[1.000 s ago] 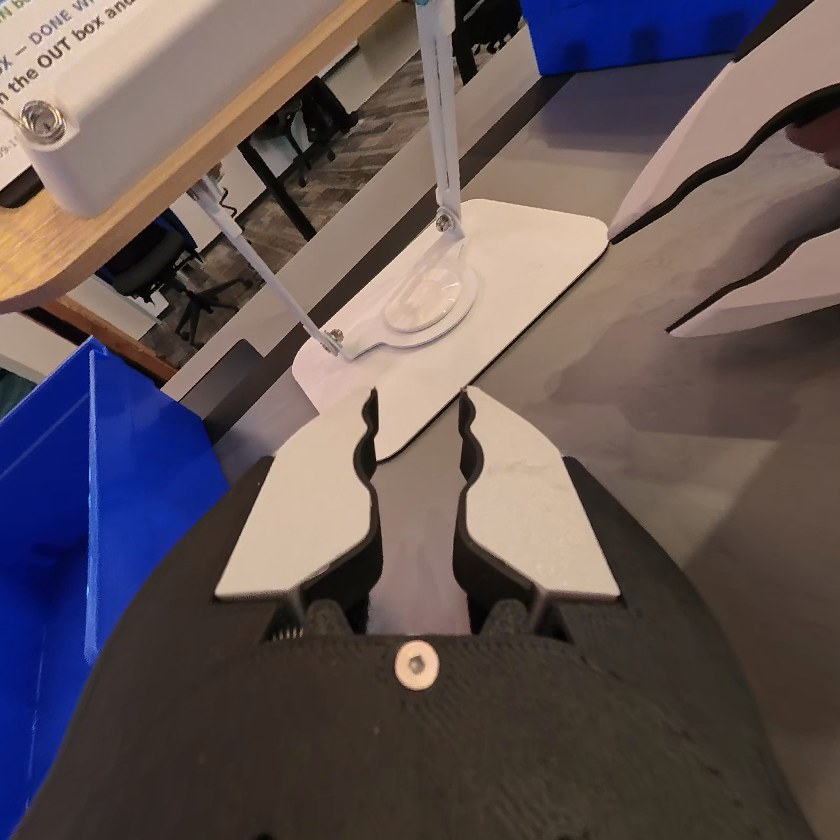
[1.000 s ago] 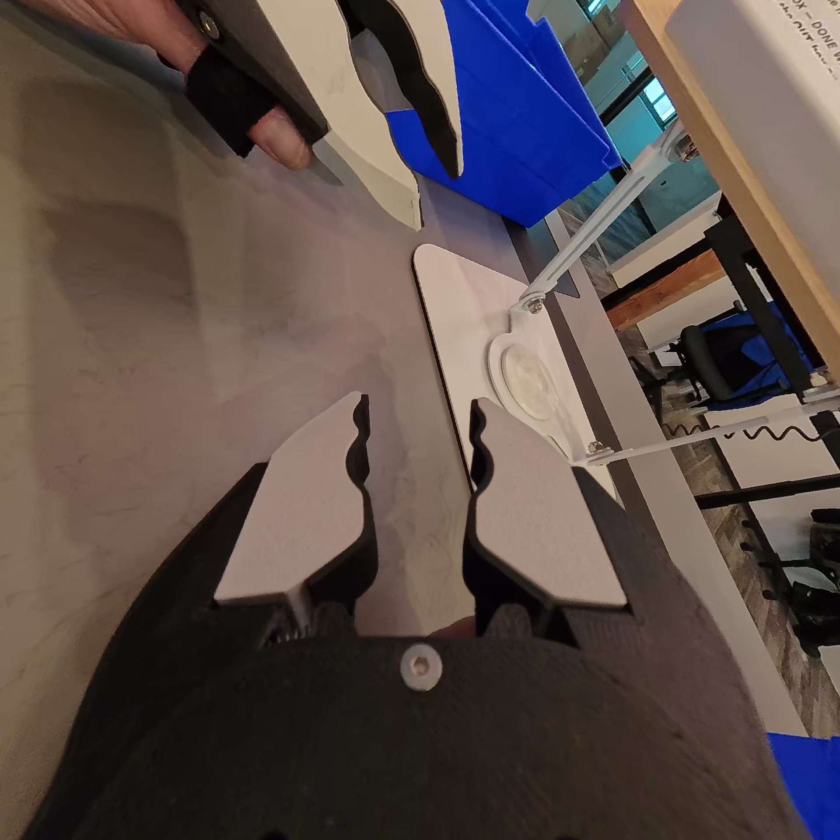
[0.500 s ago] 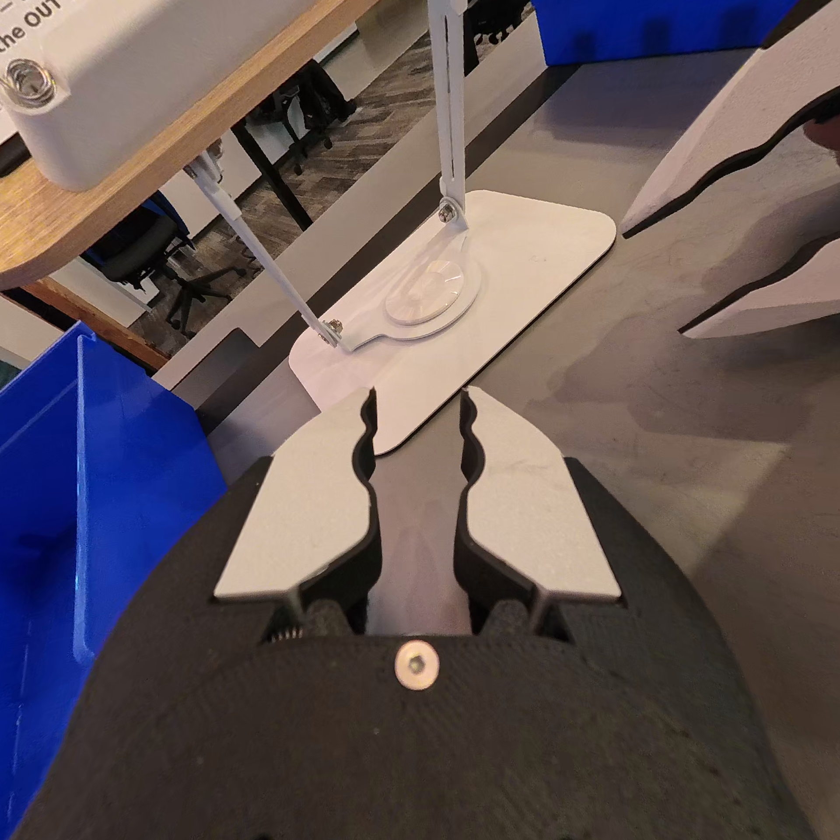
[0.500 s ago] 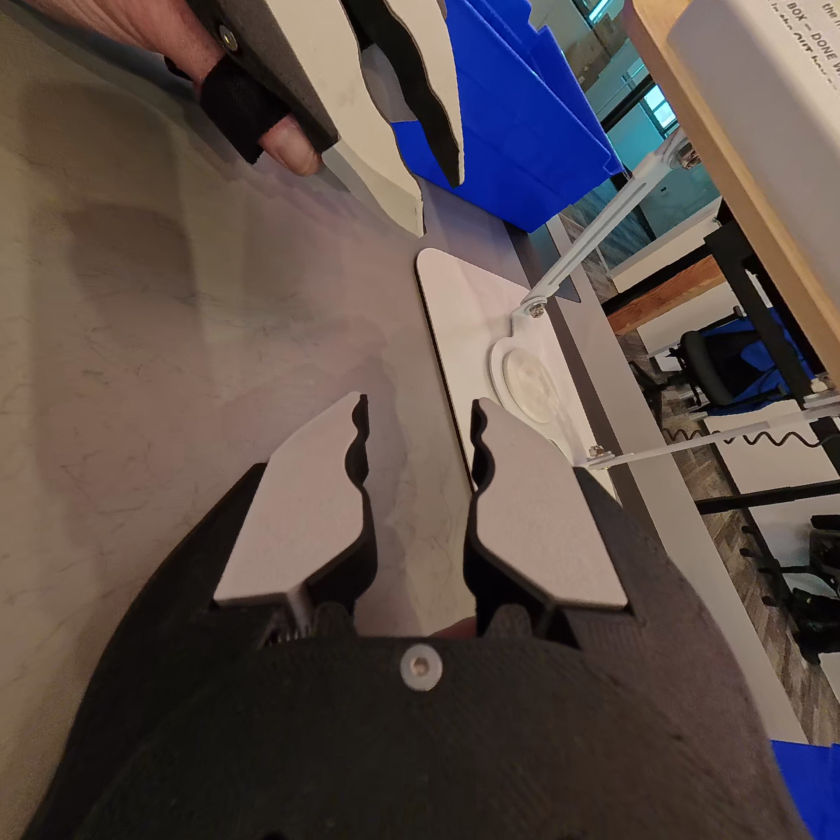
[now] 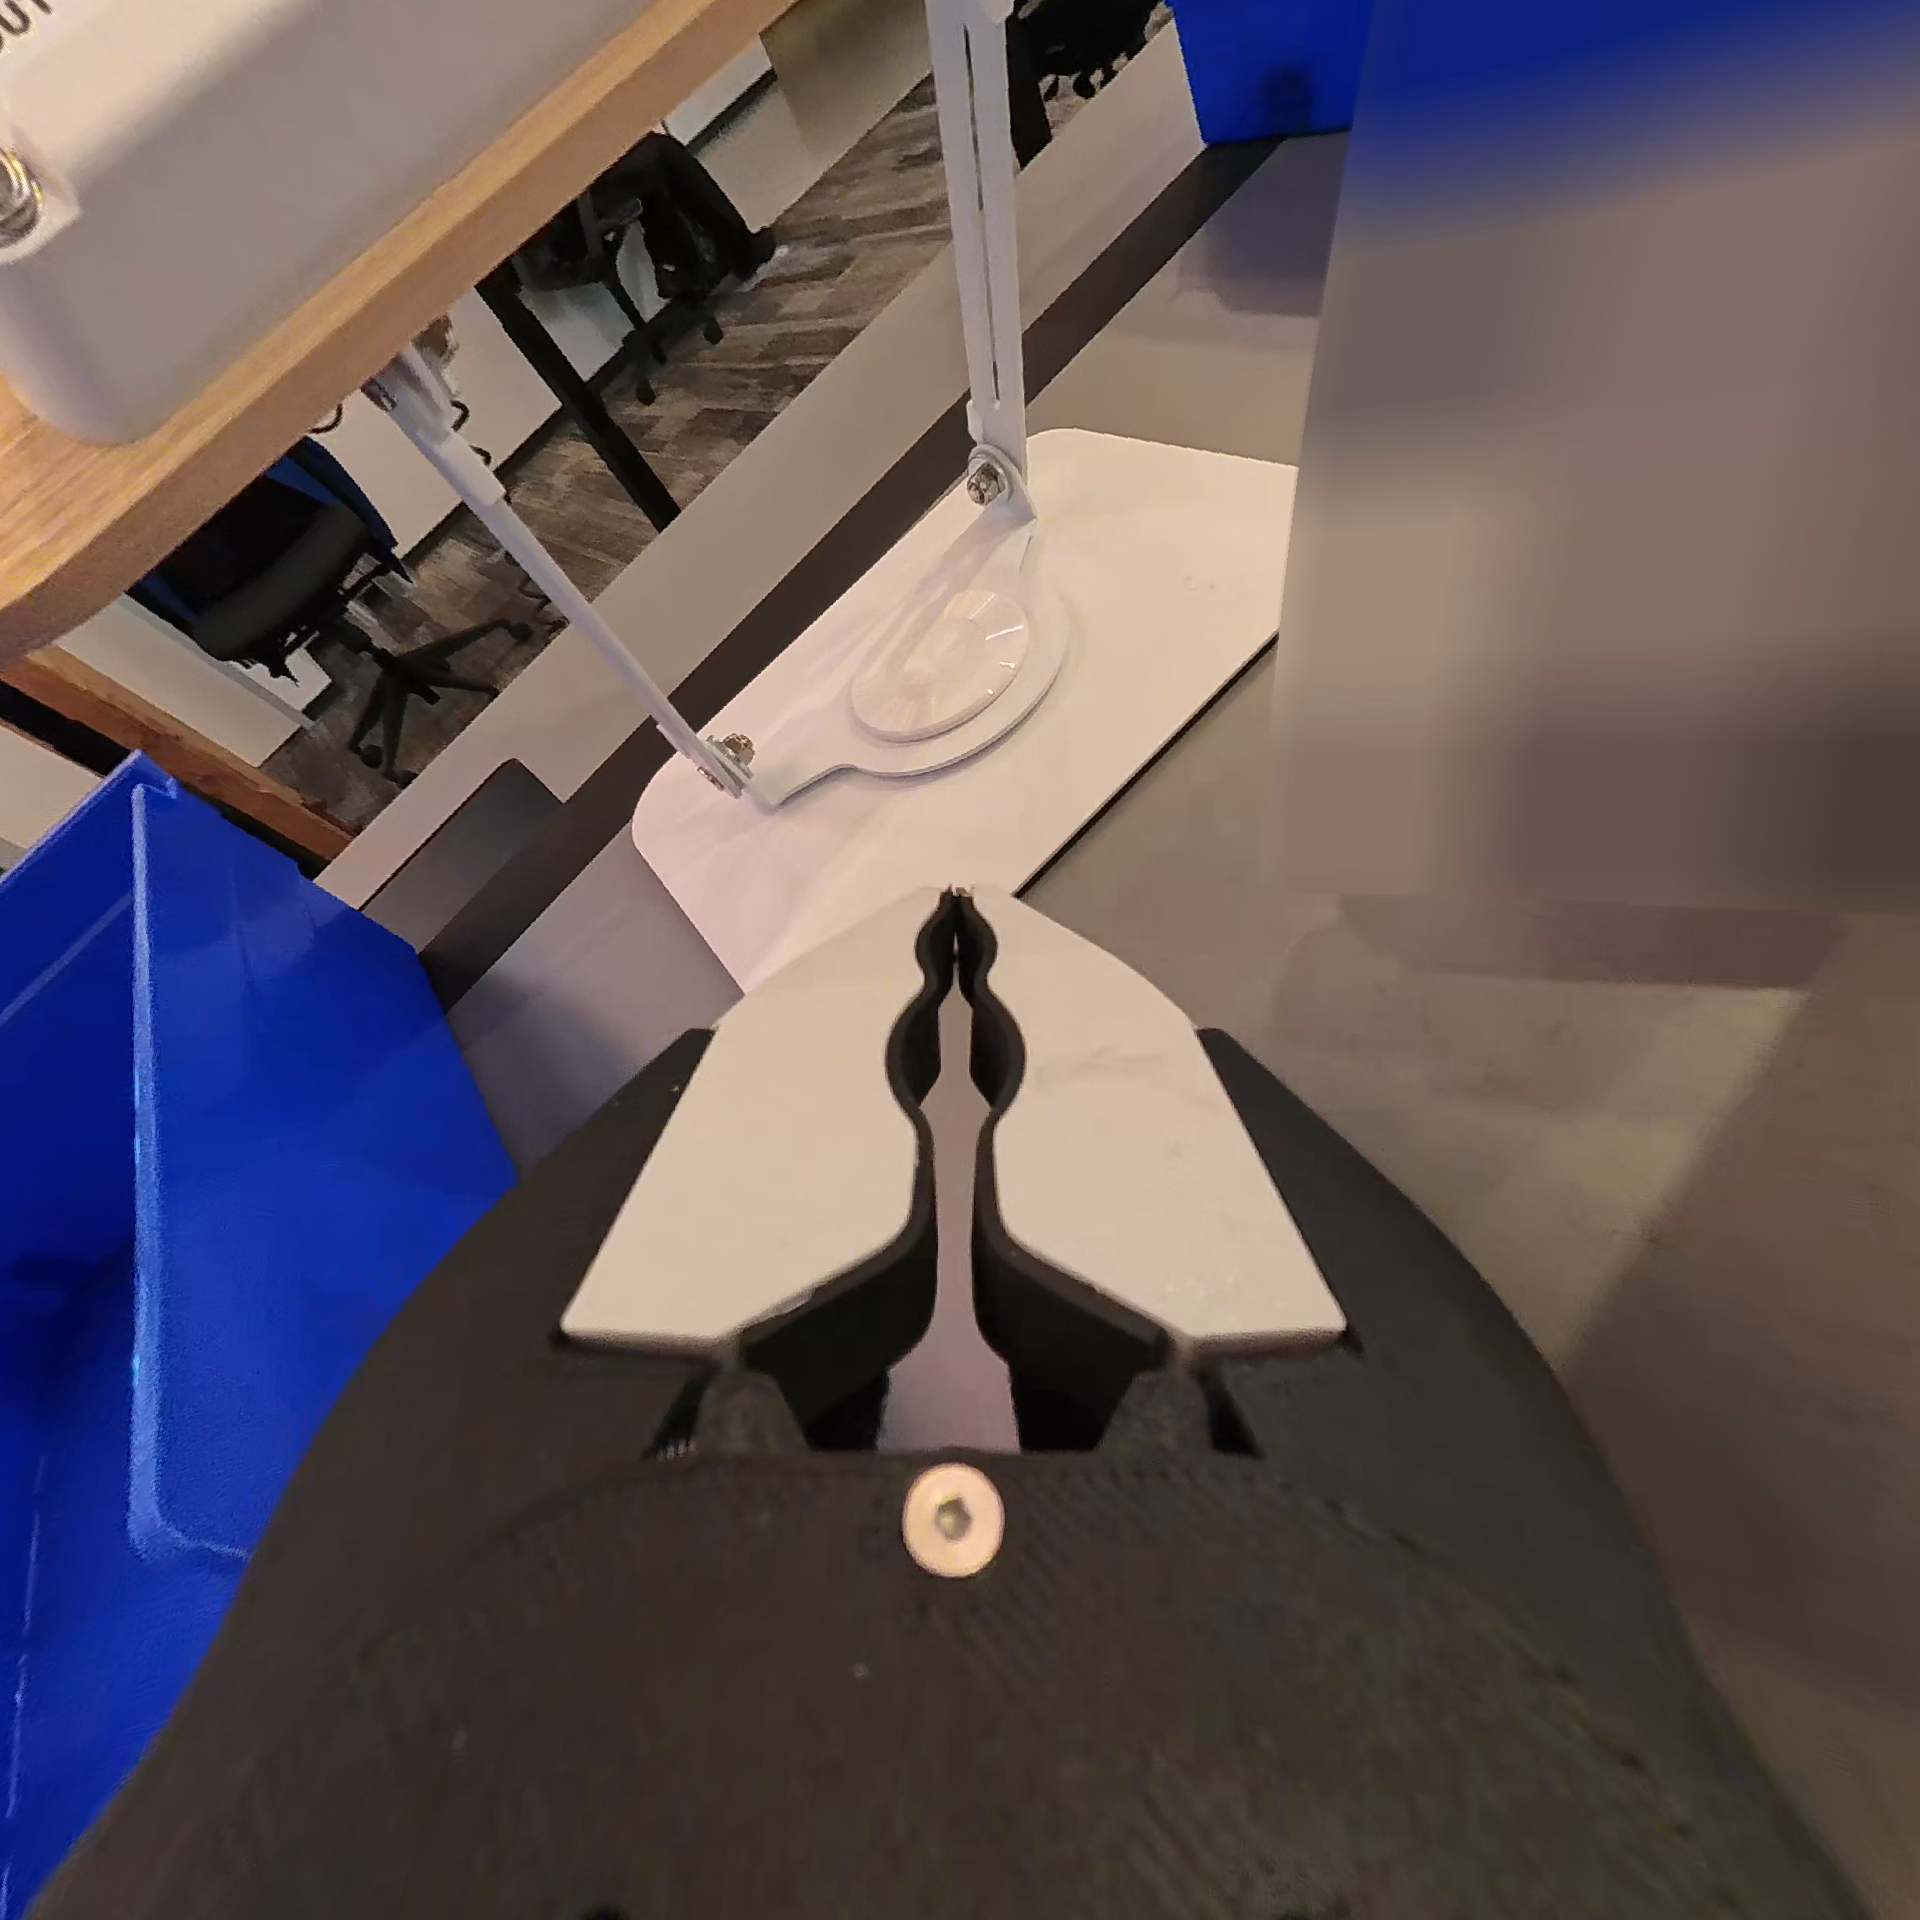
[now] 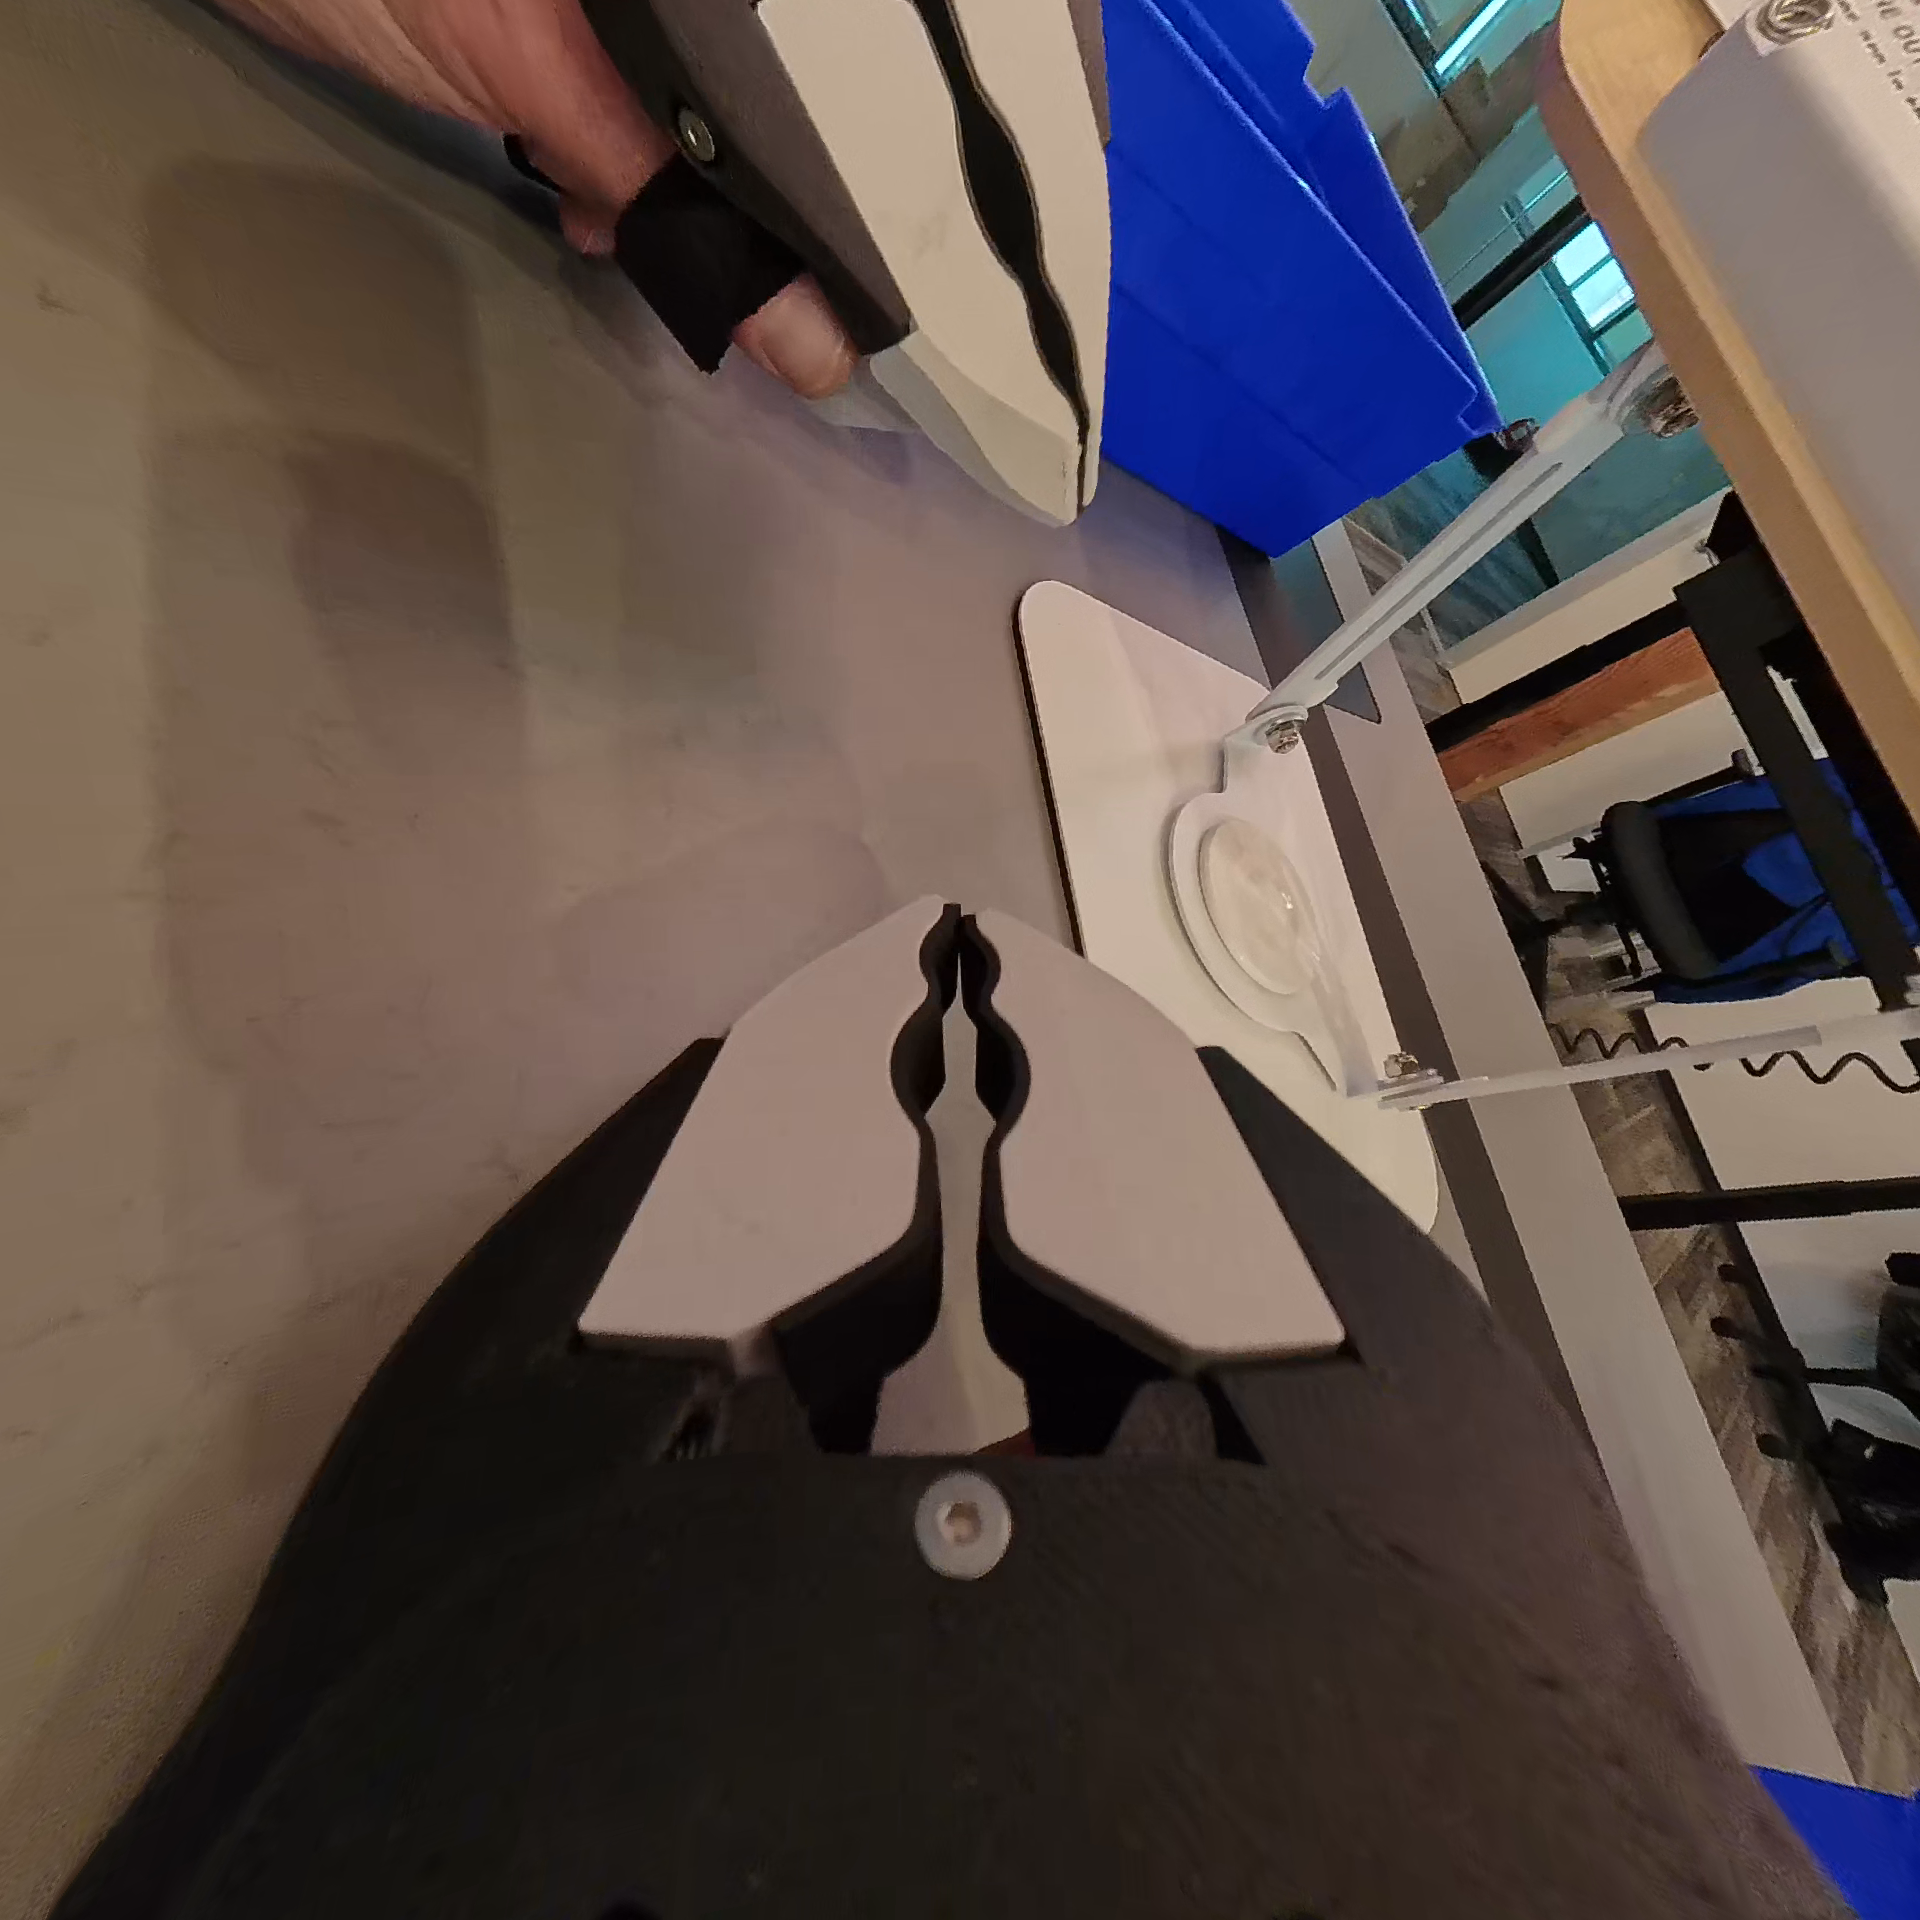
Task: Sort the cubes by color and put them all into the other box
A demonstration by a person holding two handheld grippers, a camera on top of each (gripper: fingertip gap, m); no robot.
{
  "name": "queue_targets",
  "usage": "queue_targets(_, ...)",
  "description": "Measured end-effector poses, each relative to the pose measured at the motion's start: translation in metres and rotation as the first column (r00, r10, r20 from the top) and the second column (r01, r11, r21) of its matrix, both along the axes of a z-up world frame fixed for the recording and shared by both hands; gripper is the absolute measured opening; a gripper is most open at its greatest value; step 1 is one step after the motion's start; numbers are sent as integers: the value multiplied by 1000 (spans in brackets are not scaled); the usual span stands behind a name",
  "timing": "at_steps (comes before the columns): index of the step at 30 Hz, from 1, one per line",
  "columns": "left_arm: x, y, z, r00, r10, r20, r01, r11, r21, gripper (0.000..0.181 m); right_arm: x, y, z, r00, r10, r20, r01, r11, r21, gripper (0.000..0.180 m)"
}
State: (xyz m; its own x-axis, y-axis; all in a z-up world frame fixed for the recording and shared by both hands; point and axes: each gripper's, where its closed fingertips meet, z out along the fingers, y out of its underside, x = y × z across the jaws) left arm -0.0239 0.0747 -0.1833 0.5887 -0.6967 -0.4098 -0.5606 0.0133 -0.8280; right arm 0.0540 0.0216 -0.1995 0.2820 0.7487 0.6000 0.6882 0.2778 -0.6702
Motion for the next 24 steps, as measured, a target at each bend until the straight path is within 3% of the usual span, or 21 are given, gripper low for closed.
queue_targets(24,5,-4,-3,999,-38,-1,38,999,-16,8,0,1,-6,1000,1,11,-1,1000,-25,13)
